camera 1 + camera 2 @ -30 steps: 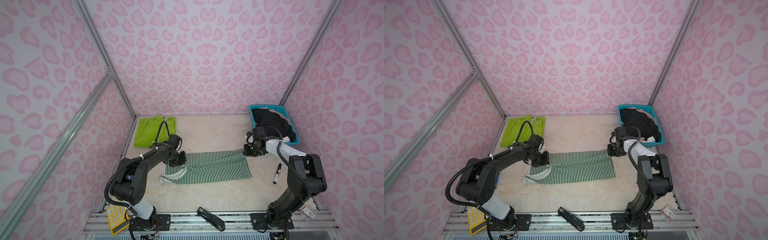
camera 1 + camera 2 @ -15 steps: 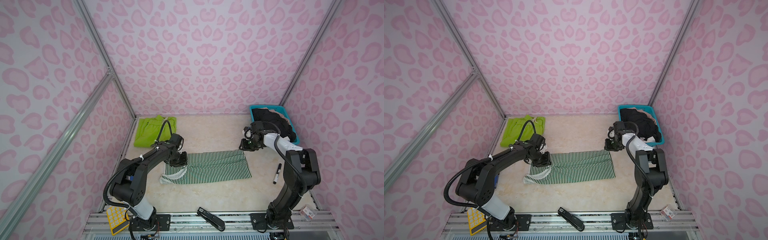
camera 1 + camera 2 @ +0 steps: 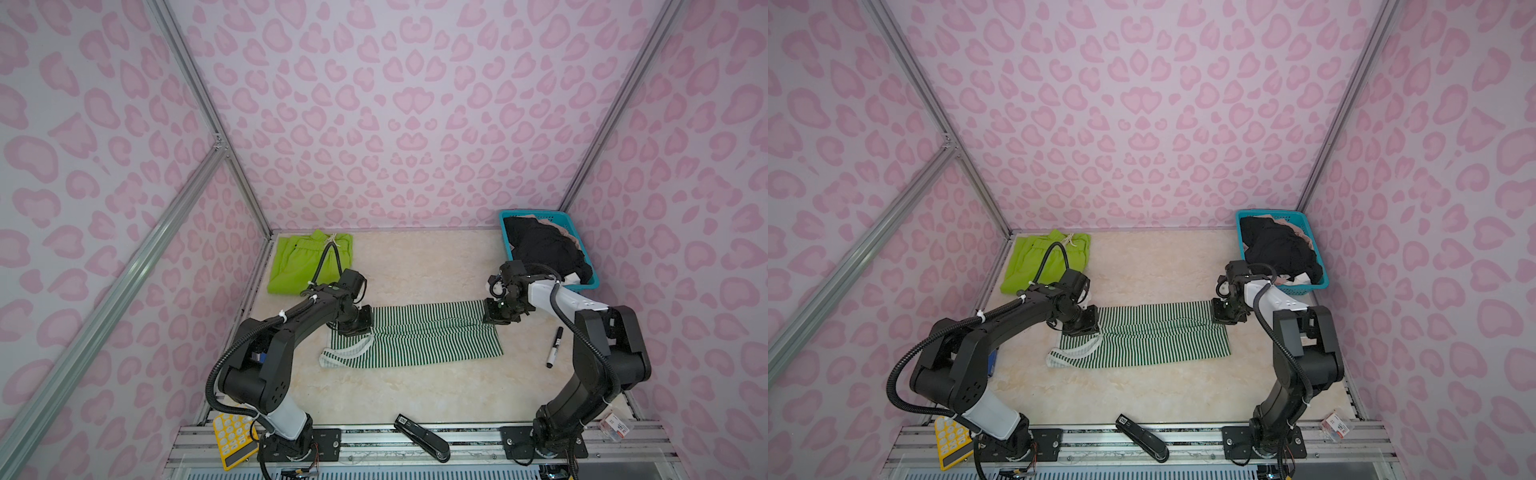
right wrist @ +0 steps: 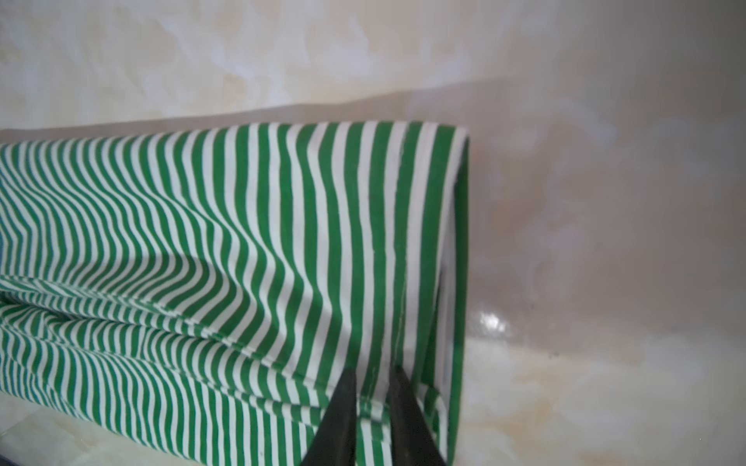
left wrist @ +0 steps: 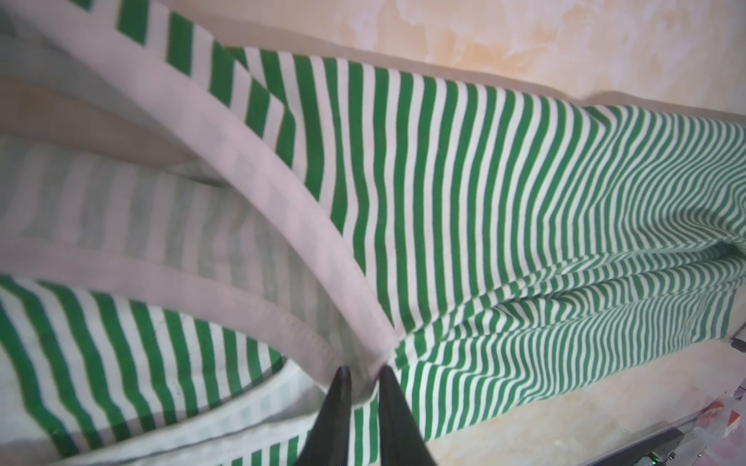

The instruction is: Fold and stack the mixed laundry pile

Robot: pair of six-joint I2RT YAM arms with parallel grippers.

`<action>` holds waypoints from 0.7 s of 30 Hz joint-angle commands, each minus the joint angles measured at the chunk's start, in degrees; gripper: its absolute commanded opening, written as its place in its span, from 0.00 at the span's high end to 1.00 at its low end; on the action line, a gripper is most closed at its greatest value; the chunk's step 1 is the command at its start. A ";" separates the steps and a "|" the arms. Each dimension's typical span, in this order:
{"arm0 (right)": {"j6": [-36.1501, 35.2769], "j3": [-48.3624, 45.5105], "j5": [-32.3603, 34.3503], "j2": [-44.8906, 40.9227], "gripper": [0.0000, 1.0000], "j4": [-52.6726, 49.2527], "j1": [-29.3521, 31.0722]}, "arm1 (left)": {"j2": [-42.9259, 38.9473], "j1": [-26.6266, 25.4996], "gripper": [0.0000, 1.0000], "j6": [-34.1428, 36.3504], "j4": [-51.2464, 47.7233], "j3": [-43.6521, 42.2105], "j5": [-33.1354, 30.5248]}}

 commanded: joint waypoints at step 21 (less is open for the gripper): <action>3.19 6.07 -2.56 9.94 0.74 7.77 -1.82 | -6.97 8.66 0.41 -8.04 2.09 -4.35 -6.53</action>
